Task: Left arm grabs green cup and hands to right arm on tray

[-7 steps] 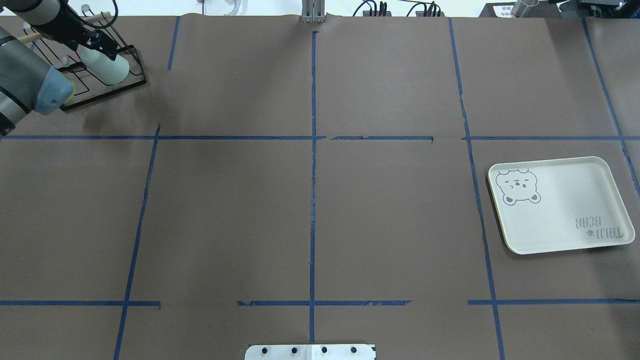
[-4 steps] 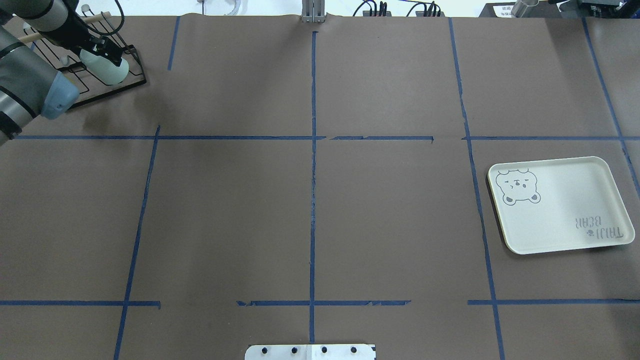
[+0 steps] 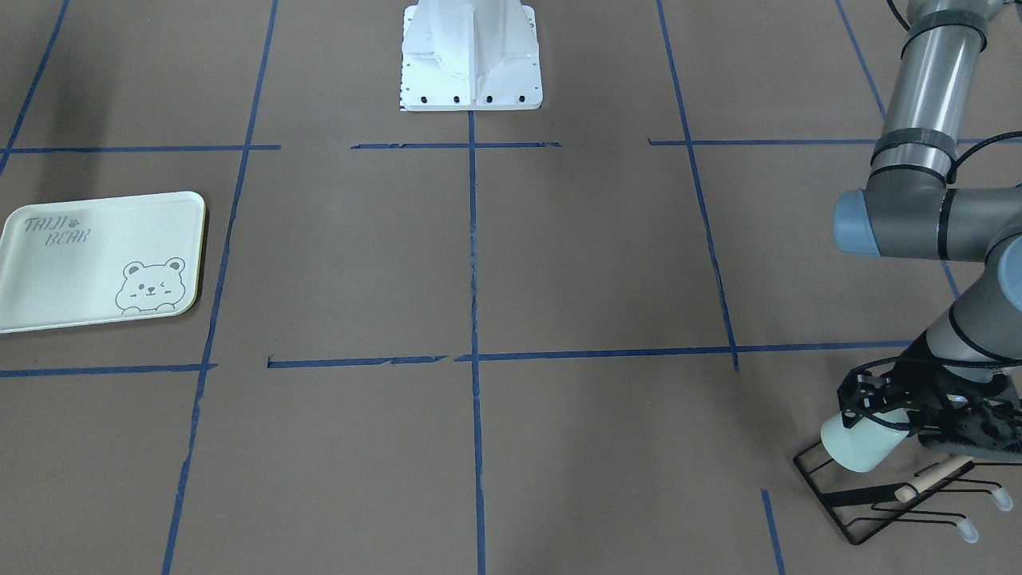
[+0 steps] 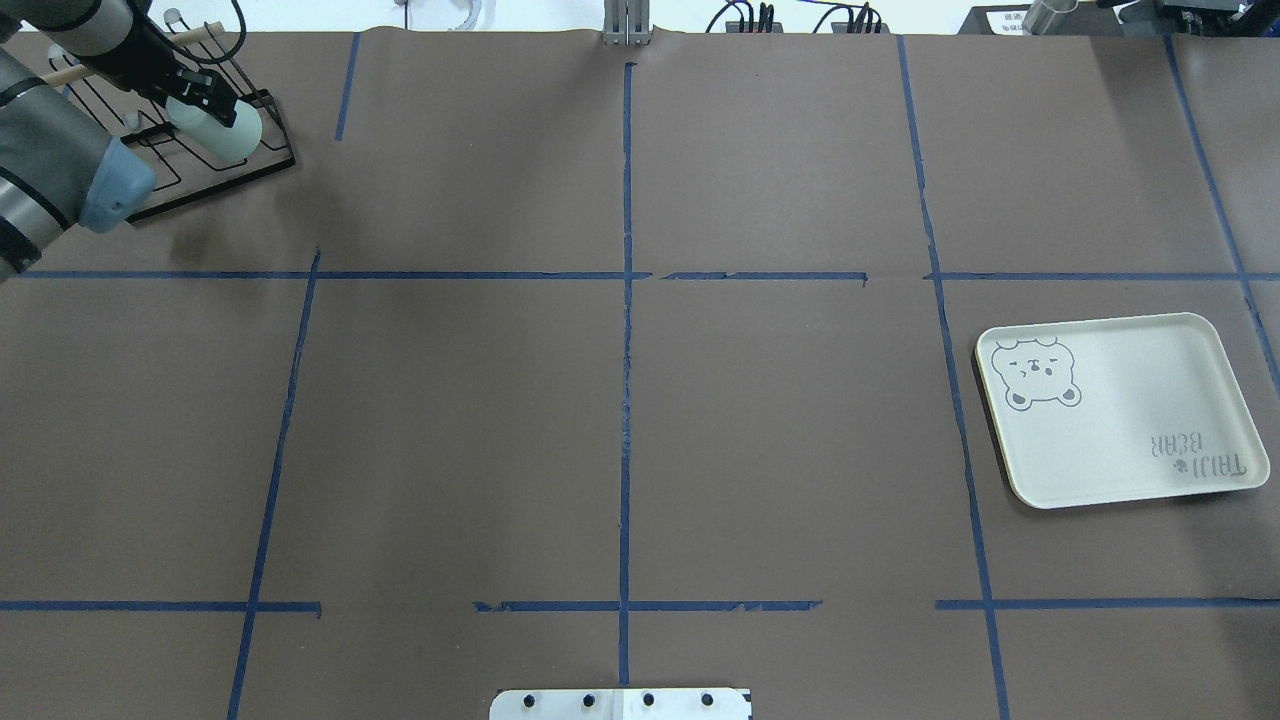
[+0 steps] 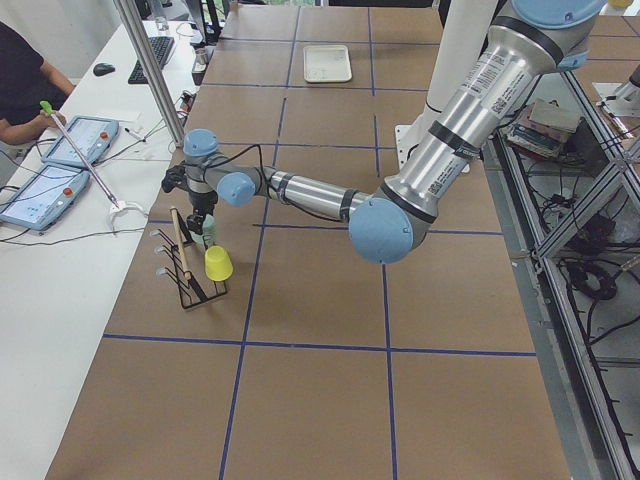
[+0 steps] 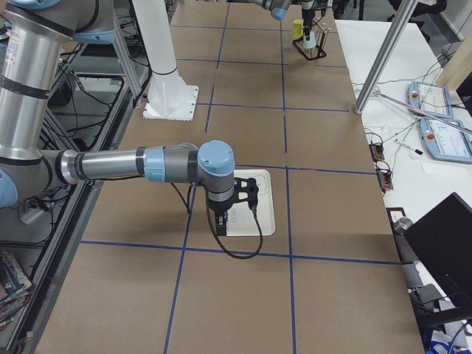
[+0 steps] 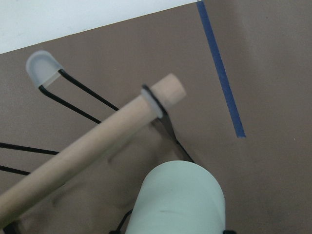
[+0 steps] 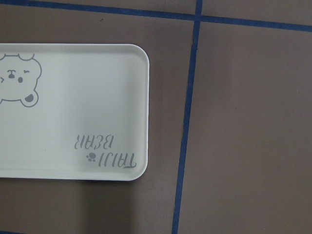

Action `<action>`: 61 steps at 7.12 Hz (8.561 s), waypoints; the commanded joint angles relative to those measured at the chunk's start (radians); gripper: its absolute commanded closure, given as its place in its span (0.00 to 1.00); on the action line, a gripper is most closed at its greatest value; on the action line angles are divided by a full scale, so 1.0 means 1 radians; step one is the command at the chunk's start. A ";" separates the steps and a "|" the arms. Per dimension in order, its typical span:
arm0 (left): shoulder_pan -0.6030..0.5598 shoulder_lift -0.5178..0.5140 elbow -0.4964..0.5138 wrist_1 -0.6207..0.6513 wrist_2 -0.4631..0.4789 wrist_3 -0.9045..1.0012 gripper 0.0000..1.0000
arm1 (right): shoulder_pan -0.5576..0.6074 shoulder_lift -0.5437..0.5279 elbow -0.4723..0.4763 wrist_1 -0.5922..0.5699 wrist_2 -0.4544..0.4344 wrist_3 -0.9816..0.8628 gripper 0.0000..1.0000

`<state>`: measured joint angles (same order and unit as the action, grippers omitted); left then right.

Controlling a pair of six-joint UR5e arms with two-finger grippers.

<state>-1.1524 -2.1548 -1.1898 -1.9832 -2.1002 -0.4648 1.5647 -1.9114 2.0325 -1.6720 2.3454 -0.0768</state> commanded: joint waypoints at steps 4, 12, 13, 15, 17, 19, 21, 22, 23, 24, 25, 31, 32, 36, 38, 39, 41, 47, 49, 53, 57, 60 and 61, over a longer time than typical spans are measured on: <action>-0.076 0.013 -0.074 0.014 -0.101 0.005 0.92 | 0.000 0.000 0.000 0.000 0.009 0.002 0.00; -0.087 0.108 -0.482 0.290 -0.263 -0.120 0.95 | -0.002 0.005 0.002 0.009 0.111 0.012 0.00; -0.069 0.104 -0.522 0.282 -0.274 -0.258 0.95 | -0.003 0.011 -0.003 0.021 0.218 0.031 0.00; -0.006 0.104 -0.592 0.282 -0.337 -0.403 0.95 | -0.008 0.061 -0.006 0.021 0.335 0.041 0.00; 0.023 0.098 -0.590 0.221 -0.478 -0.568 0.95 | -0.008 0.098 -0.011 0.021 0.452 0.121 0.00; 0.118 0.092 -0.567 0.029 -0.472 -0.736 0.95 | -0.021 0.203 -0.046 0.021 0.454 0.163 0.10; 0.157 0.081 -0.559 -0.040 -0.416 -0.805 0.95 | -0.031 0.325 -0.139 0.052 0.445 0.161 0.05; 0.216 0.070 -0.560 -0.040 -0.317 -0.808 0.95 | -0.049 0.360 -0.209 0.172 0.393 0.166 0.04; 0.258 0.066 -0.559 -0.071 -0.255 -0.843 0.95 | -0.072 0.392 -0.268 0.299 0.358 0.264 0.01; 0.298 0.064 -0.544 -0.183 -0.162 -0.947 0.96 | -0.131 0.409 -0.279 0.487 0.215 0.452 0.01; 0.307 0.064 -0.501 -0.294 -0.143 -1.025 0.96 | -0.199 0.410 -0.314 0.705 0.151 0.690 0.00; 0.350 0.061 -0.395 -0.831 -0.139 -1.466 0.96 | -0.492 0.431 -0.348 1.569 0.153 1.767 0.01; 0.371 0.061 -0.395 -0.909 -0.101 -1.526 0.96 | -0.538 0.443 -0.350 1.671 0.129 1.871 0.01; 0.505 0.059 -0.395 -1.134 0.066 -1.618 0.96 | -0.788 0.500 -0.351 2.149 -0.169 2.296 0.01; 0.539 0.052 -0.395 -1.218 0.090 -1.721 0.96 | -0.879 0.555 -0.336 2.215 -0.309 2.300 0.02; 0.549 0.047 -0.395 -1.253 0.092 -1.774 0.96 | -0.900 0.587 -0.334 2.215 -0.336 2.298 0.02; 0.574 0.026 -0.395 -1.275 0.092 -1.839 0.96 | -0.931 0.636 -0.336 2.207 -0.351 2.298 0.03; 0.638 -0.003 -0.396 -1.341 0.112 -1.937 0.97 | -0.973 0.652 -0.341 2.204 -0.391 2.292 0.03; 0.649 -0.003 -0.398 -1.341 0.112 -1.937 0.96 | -0.977 0.655 -0.342 2.203 -0.409 2.290 0.03; 0.666 -0.003 -0.404 -1.341 0.115 -1.937 0.95 | -0.995 0.687 -0.348 2.194 -0.428 2.289 0.13; 0.672 -0.007 -0.406 -1.339 0.117 -1.936 0.93 | -1.025 0.687 -0.348 2.195 -0.449 2.283 0.57; 0.672 -0.007 -0.409 -1.339 0.118 -1.936 0.75 | -1.035 0.675 -0.347 2.195 -0.449 2.219 0.89; 0.672 -0.007 -0.409 -1.338 0.118 -1.934 0.50 | -1.035 0.672 -0.347 2.195 -0.448 2.212 0.97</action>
<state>-0.4801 -2.1615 -1.5977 -3.3223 -1.9821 -2.4003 0.5321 -1.2337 1.6851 0.5229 1.8968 2.1556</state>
